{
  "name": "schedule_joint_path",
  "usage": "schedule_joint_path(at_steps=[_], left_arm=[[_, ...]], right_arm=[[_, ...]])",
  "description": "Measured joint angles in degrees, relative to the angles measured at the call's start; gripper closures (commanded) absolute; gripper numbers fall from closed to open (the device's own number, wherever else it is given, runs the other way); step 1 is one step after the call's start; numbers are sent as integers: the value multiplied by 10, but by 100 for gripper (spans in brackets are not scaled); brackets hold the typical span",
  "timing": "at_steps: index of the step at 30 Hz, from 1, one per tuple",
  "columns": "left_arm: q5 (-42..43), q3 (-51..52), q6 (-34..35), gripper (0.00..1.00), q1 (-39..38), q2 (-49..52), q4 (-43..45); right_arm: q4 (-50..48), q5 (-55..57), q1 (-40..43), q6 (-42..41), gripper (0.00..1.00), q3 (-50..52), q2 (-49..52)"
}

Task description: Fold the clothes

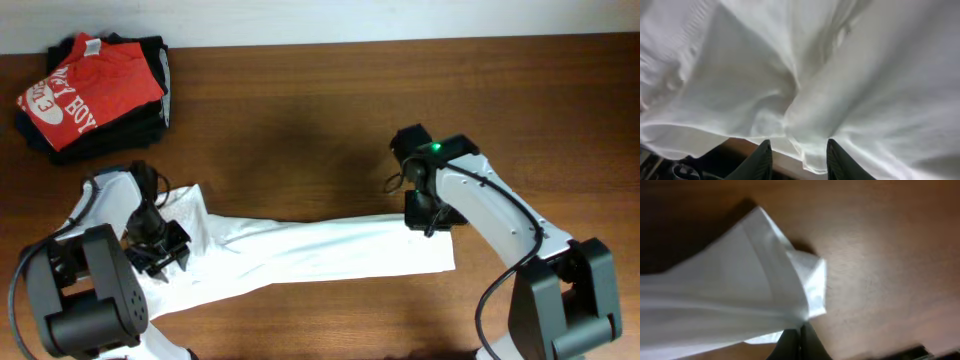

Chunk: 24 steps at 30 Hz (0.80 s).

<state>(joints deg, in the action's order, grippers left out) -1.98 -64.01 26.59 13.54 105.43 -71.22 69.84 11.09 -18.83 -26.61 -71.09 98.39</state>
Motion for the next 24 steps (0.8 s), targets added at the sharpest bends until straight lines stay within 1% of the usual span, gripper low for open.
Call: schedule_joint_path(at_steps=[1,2,3,4,5,6,8,10,12,13,15,17,18,19,20,21,22,23,24], left_arm=[[0,-8,0,66,1,0,-4],[0,-11,0,70,0,0,-10],[0,-12,0,71,0,0,-17],[0,-13,0,71,0,0,-22],[0,-13,0,72,1,0,-30],[0,-15,0,73,0,0,-37],[0,-35,0,73,0,-9,-71],[-2,-70,0,71,0,-44,-106],[-2,-95,-1,72,-3,-94,-120],[1,-97,-6,72,-9,-108,-120],[18,-97,-21,72,-45,-118,-111],[33,-89,-30,72,-89,-118,-57],[49,-73,-32,73,-112,-118,-35],[61,-42,-33,78,-132,-120,-2],[64,-24,-33,82,-137,-121,26],[66,20,-35,83,-139,-122,84],[65,50,-36,84,-139,-121,115],[65,73,-36,84,-139,-121,140],[65,91,-36,84,-137,-121,157]], right_arm=[[-17,-12,0,5,82,9,0],[-31,-22,0,9,71,21,0],[-47,-37,0,11,51,38,0],[-58,-47,0,8,20,49,-1],[-63,-53,0,12,4,59,-1],[-59,-59,0,12,2,66,-1],[-49,-62,2,14,2,68,-1],[-14,-63,14,13,1,56,1],[10,-63,40,17,4,16,0],[6,-78,45,30,5,8,0],[-8,-128,45,70,4,6,0],[-13,-162,45,92,4,6,0],[-30,-175,45,103,14,11,0],[-32,-178,45,104,22,12,0],[-59,-183,45,107,25,25,-3],[-81,-188,45,108,34,49,-3],[-106,-190,45,108,43,67,-3],[-116,-191,45,111,56,80,-3],[-116,-192,45,109,64,85,-3]])
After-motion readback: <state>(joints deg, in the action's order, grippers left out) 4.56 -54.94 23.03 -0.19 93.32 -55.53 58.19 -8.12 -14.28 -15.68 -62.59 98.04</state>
